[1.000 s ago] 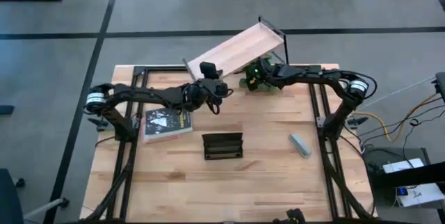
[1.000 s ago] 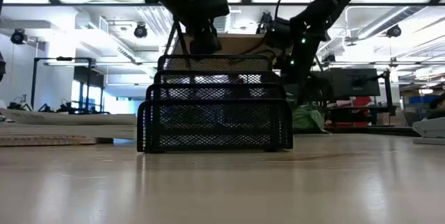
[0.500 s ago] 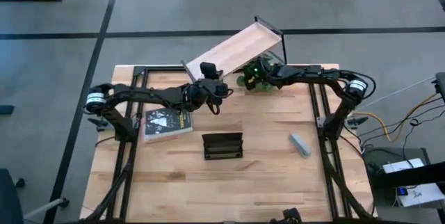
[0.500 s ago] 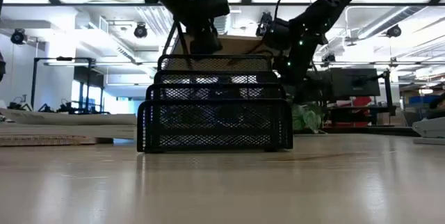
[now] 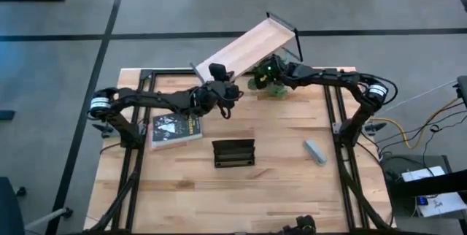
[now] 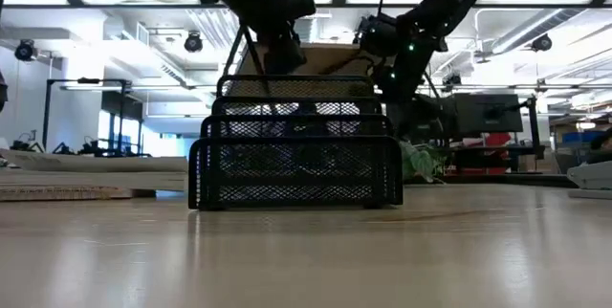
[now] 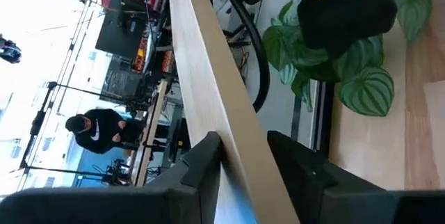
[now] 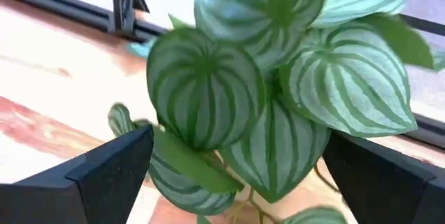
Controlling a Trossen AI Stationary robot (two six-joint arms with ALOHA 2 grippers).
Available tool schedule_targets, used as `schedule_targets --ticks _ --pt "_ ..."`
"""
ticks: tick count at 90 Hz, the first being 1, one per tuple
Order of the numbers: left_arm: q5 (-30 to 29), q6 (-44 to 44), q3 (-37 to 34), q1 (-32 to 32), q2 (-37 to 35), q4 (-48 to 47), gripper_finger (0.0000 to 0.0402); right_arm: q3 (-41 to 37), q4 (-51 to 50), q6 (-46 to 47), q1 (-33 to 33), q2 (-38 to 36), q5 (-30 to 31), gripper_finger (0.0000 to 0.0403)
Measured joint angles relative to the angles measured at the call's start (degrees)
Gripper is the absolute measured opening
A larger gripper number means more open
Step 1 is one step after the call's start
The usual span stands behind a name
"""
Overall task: Stock shelves
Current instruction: Move the white vase plant to the middle right of the table
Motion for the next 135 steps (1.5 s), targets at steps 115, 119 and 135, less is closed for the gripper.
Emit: schedule_targets --ticks 115,119,135 --pt "4.5 -0.4 0.1 1.0 0.2 4.5 0.0103 -1.6 10.6 0.5 -1.7 10.9 8.3 0.0392" --pt "4.6 -0.3 0.1 0.9 0.2 4.7 0.0105 -1.6 10.6 0.5 -1.7 11.0 8.1 0.0392" --pt "5.0 -0.8 0.2 0.9 0.2 4.2 0.0099 -1.6 10.8 -0.4 -1.9 11.0 7.6 0.0392"
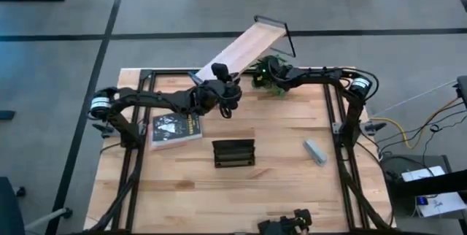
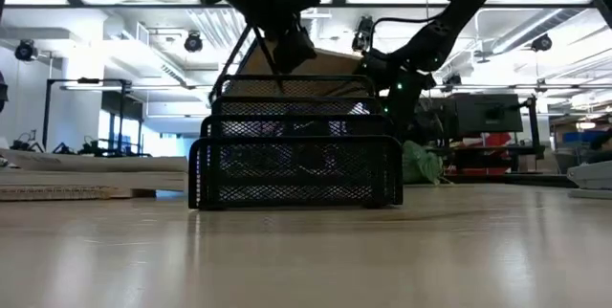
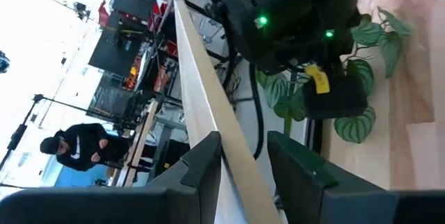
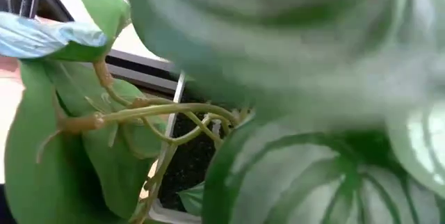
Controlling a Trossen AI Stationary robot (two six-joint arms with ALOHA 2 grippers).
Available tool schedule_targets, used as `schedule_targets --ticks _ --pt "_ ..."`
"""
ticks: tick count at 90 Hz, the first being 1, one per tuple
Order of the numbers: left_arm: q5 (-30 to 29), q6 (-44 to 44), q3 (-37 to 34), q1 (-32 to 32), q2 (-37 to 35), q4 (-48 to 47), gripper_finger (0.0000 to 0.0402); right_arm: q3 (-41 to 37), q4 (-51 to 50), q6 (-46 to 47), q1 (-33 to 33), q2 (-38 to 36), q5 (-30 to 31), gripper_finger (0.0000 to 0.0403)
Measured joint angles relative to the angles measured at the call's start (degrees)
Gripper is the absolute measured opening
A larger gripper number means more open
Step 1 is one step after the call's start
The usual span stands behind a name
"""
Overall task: Stock shelves
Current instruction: Move the white vase plant to the middle right of the table
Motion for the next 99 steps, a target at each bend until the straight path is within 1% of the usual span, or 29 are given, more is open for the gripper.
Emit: schedule_targets --ticks 13,28,43,55,65,90,99 --pt "-0.3 0.0 0.0 0.1 0.0 0.5 0.0102 0.0 0.0 -2.3 0.0 0.0 -1.0 0.0392" --pt "0.5 -0.1 0.0 0.0 0.0 0.3 0.0102 0.0 -0.4 -2.7 0.7 0.1 -5.2 0.0392" --pt "0.4 -0.2 0.0 0.1 0.0 0.4 0.0099 0.0 -2.3 -3.8 1.9 -0.1 -6.1 0.0392" --pt "-0.1 0.1 0.0 0.1 0.0 0.6 0.0105 0.0 -3.8 -5.2 3.5 -0.3 -6.1 0.0391" --pt "0.7 -0.4 0.0 0.1 0.0 0.0 0.01 0.8 -6.9 -5.6 5.1 -0.3 -6.1 0.0391" --pt "0.2 -0.1 0.0 0.0 0.0 -1.0 0.0105 2.8 -16.1 -5.7 9.7 -0.6 -5.9 0.0391" --pt "0.3 -0.5 0.0 0.0 0.0 -1.6 0.01 2.9 -19.8 -5.1 11.6 -0.9 -5.9 0.0391"
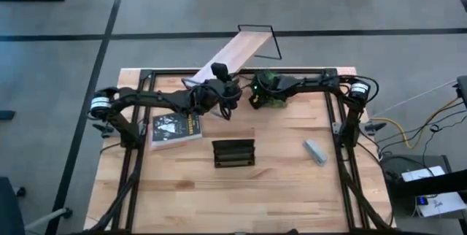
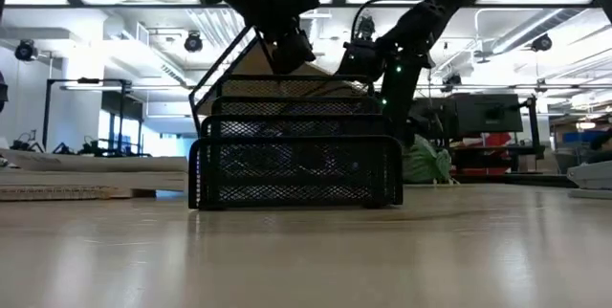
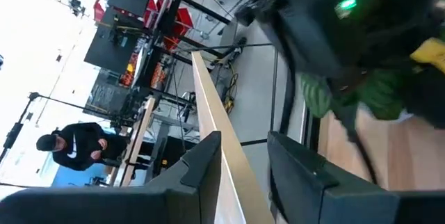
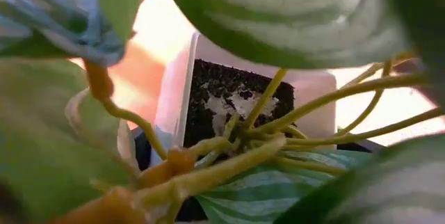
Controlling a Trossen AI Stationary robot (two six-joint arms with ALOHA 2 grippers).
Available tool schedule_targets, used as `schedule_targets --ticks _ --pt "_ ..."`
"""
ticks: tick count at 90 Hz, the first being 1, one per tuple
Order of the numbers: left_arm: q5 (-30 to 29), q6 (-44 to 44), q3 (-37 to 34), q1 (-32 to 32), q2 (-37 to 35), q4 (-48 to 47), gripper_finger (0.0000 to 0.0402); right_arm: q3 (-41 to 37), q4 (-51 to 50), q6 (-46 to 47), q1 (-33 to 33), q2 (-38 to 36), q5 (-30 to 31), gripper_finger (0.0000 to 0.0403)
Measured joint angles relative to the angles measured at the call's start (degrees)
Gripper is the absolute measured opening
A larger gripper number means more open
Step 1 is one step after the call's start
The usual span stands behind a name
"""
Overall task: Stock shelves
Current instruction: Move the white vase plant to the middle right of the table
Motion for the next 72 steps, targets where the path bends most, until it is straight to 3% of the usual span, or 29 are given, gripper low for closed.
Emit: schedule_targets --ticks 40,72 --pt "2.9 1.4 -0.3 -0.7 0.0 -2.9 0.0099 -0.9 -30.0 16.9 10.9 -1.9 1.9 0.0378" --pt "6.9 9.2 -1.5 -5.4 -0.1 -3.9 0.0094 -4.8 -35.5 30.6 22.4 -2.3 -1.3 0.0365"
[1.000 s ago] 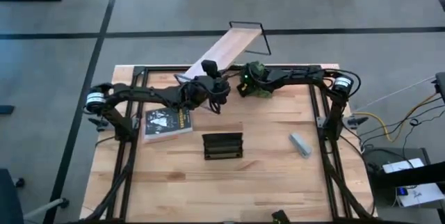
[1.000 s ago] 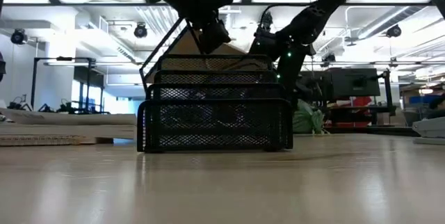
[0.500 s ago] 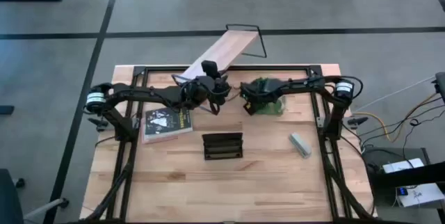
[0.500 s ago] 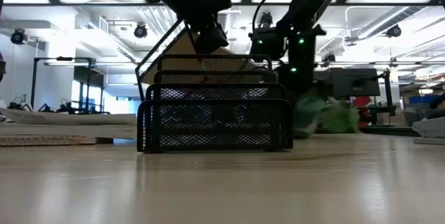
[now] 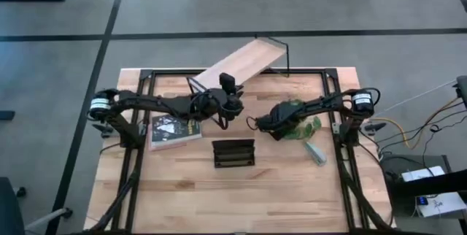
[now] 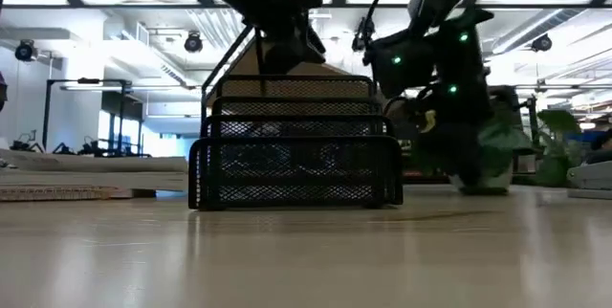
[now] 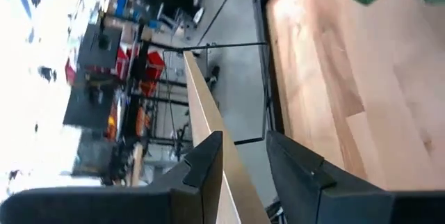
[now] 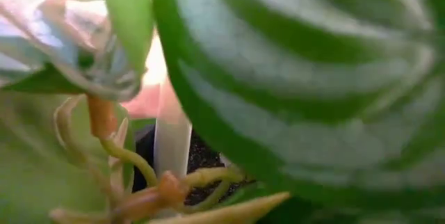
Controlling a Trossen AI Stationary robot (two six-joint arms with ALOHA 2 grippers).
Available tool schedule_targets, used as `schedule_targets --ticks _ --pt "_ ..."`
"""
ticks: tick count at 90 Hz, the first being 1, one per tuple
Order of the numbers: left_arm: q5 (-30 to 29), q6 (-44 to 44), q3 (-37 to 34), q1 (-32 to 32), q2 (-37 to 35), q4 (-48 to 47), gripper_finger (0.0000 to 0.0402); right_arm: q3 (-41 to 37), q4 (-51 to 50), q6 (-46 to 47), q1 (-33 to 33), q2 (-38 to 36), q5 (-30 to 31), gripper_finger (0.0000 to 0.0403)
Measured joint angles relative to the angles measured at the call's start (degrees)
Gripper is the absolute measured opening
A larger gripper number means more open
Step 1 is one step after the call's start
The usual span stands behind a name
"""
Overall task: Stock shelves
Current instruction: Move the white vase plant to the middle right of the table
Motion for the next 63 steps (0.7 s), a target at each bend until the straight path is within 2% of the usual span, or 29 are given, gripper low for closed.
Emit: schedule_targets --ticks 18,31,42,63 --pt "1.0 4.6 -3.3 -2.5 -0.1 0.5 0.0089 0.1 -1.1 6.7 6.5 -0.2 -4.1 0.0365" --pt "3.2 4.8 -6.3 -5.1 0.1 -0.1 0.0082 0.6 -1.6 10.0 9.7 -0.2 -5.5 0.0364" --pt "5.6 4.7 -8.7 -7.7 0.2 1.5 0.0069 1.2 -1.5 11.2 11.0 -0.3 -6.0 0.0364" --pt "4.8 5.7 -10.9 -12.3 0.1 0.5 0.0066 3.0 -1.0 9.9 11.4 -0.7 -6.5 0.0364"
